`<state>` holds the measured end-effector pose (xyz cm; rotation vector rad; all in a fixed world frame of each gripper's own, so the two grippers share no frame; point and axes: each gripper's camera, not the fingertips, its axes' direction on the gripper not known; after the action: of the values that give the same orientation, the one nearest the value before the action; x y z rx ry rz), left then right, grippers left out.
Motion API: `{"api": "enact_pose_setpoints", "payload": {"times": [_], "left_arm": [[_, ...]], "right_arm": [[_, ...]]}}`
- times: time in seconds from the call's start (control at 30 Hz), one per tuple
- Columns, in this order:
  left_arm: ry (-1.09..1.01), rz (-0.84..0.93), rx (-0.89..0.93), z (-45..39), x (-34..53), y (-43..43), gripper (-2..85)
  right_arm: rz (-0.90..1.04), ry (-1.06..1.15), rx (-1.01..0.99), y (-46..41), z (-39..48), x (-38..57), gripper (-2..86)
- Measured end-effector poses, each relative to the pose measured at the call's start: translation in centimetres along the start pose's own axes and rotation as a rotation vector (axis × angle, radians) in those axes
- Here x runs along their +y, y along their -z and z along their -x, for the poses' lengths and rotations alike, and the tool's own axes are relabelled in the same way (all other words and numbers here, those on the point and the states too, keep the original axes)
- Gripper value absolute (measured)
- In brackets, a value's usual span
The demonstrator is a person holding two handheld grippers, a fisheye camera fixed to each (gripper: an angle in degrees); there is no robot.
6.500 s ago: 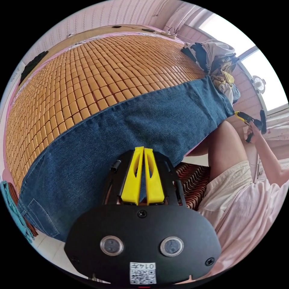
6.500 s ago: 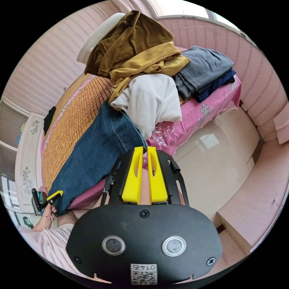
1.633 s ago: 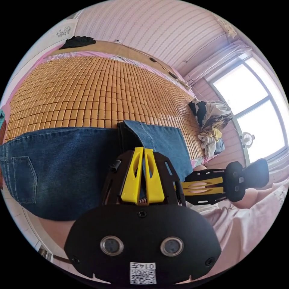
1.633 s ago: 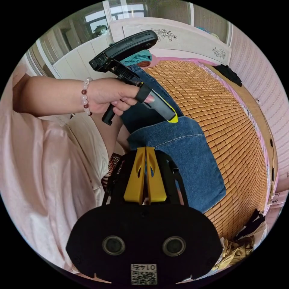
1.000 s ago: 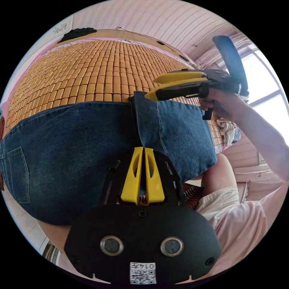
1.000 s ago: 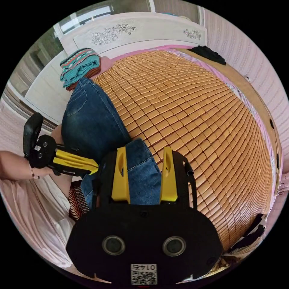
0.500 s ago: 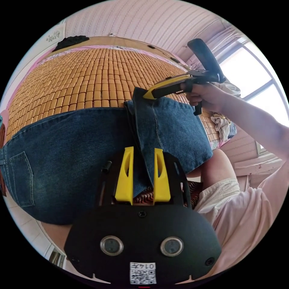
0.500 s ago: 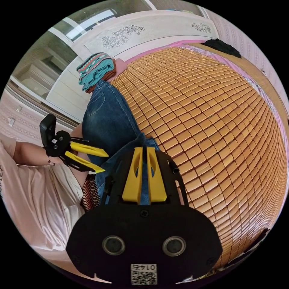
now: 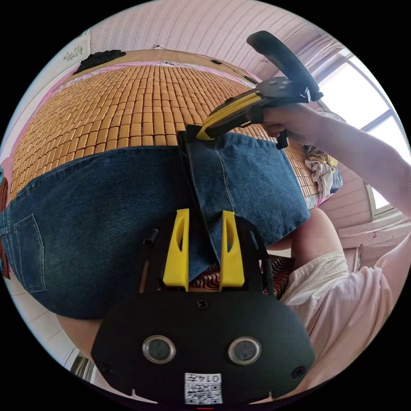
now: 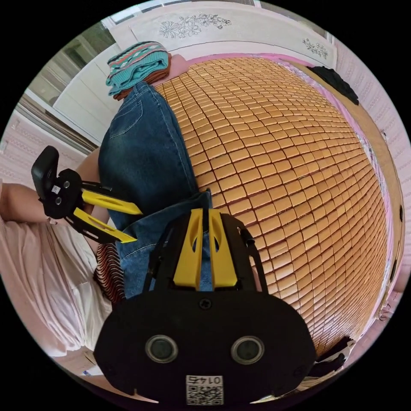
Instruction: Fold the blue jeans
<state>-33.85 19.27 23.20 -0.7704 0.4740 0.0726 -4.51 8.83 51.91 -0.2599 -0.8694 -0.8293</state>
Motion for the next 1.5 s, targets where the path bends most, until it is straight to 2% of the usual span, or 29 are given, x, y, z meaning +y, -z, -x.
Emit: {"api": "enact_pose_setpoints", "payload": {"times": [0.07, 0.27, 0.37, 0.53, 0.7, 0.77, 0.83, 0.9, 0.97, 1.03, 1.13, 1.2, 1.3, 1.37, 1.43, 1.5], "left_arm": [[-0.006, -0.013, 0.023, 0.1, 0.4, 0.4, 12.1], [-0.118, -0.026, 0.017, -0.4, 1.7, 1.0, 13.3], [-0.167, 0.005, 0.142, -0.7, 2.0, 1.8, 7.5], [-0.236, -0.045, 0.105, -2.0, 3.4, 5.8, 0.6], [-0.195, -0.150, 0.005, -1.2, 5.9, 14.6, -0.2], [-0.096, -0.181, -0.131, 1.6, 7.8, 19.4, 0.1], [0.001, -0.165, -0.244, 4.7, 8.9, 22.3, 0.6], [0.170, -0.148, -0.340, 9.0, 9.8, 24.0, 2.3], [0.395, -0.180, -0.478, 14.4, 11.8, 24.5, 5.9], [0.534, -0.149, -0.461, 17.5, 13.5, 23.5, 7.4], [0.646, -0.172, -0.375, 19.3, 16.0, 21.7, 8.3], [0.671, -0.175, -0.365, 19.4, 16.7, 20.6, 8.4], [0.651, -0.158, -0.309, 19.3, 16.2, 18.5, 8.0], [0.611, -0.127, -0.289, 19.1, 14.9, 17.0, 7.8], [0.619, -0.098, -0.283, 19.2, 14.0, 15.9, 7.2], [0.628, -0.064, -0.294, 19.3, 13.4, 14.8, 6.0]], "right_arm": [[-0.138, 0.032, 0.005, 3.9, 1.1, 2.9, 0.6], [-0.294, 0.094, -0.023, 11.3, 4.3, 10.4, 0.6], [-0.326, 0.064, 0.012, 13.0, 5.2, 12.8, 0.8], [-0.394, 0.027, 0.012, 16.0, 5.6, 14.0, 0.9], [-0.400, 0.154, -0.100, 21.0, 6.4, 7.4, 1.3], [-0.399, 0.287, -0.184, 21.4, 8.1, -0.5, 1.7], [-0.404, 0.347, -0.184, 19.9, 10.0, -7.5, 2.2], [-0.395, 0.306, -0.218, 17.0, 11.1, -14.4, 3.3], [-0.263, 0.141, -0.178, 11.6, 10.9, -20.0, 6.6], [-0.148, 0.106, -0.196, 8.2, 10.4, -19.8, 7.4], [-0.094, 0.128, -0.173, 6.0, 8.7, -13.2, 10.4], [-0.101, 0.040, -0.119, 5.4, 6.0, -7.3, 11.5], [-0.103, -0.257, -0.156, 4.6, 0.8, 3.5, 13.8], [-0.118, -0.539, -0.216, 3.9, -1.9, 11.2, 15.1], [-0.120, -0.703, -0.279, 2.9, -2.6, 15.0, 15.4], [-0.105, -0.747, -0.339, 1.8, -2.5, 16.2, 15.3]]}}
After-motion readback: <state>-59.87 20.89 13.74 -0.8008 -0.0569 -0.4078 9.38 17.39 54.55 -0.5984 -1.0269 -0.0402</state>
